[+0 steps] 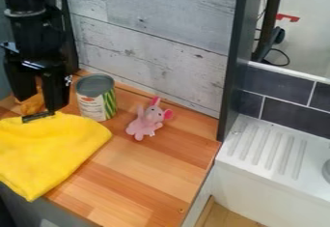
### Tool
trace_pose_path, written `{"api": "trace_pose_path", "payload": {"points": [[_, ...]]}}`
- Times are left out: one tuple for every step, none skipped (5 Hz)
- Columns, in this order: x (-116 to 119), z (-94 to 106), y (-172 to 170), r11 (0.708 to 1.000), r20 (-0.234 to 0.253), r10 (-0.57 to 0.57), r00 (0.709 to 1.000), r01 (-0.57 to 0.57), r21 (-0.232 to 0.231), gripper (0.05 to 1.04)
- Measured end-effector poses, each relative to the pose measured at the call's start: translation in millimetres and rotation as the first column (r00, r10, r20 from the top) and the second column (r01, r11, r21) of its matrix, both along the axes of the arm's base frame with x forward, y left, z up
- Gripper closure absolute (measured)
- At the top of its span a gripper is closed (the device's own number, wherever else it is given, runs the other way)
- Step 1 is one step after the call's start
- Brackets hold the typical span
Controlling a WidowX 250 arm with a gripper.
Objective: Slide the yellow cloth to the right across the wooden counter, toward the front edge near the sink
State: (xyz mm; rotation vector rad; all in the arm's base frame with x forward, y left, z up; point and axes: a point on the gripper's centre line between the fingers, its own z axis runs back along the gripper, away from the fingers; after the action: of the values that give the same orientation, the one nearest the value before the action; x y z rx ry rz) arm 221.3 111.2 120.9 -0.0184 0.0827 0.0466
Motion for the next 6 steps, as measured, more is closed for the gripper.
{"api": "trace_pose_path", "payload": {"points": [[-1.8,-5.8,-0.1,1.0,-0.021,0.0,1.0,0.0,-0.005,0.083],[0.1,-13.3,19.6,0.994,-0.028,-0.018,0.999,0.021,0.112,0.083],[1.8,-29.5,30.5,0.988,-0.069,-0.038,0.997,0.048,0.148,0.083],[-2.3,-53.5,37.8,0.98,-0.12,-0.065,0.991,0.086,0.177,0.083],[-3.3,-81.2,46.1,0.975,-0.184,-0.06,0.981,0.098,0.2,0.083],[-0.8,-86.8,50.1,0.967,-0.155,-0.061,0.986,0.097,0.235,0.083]]}}
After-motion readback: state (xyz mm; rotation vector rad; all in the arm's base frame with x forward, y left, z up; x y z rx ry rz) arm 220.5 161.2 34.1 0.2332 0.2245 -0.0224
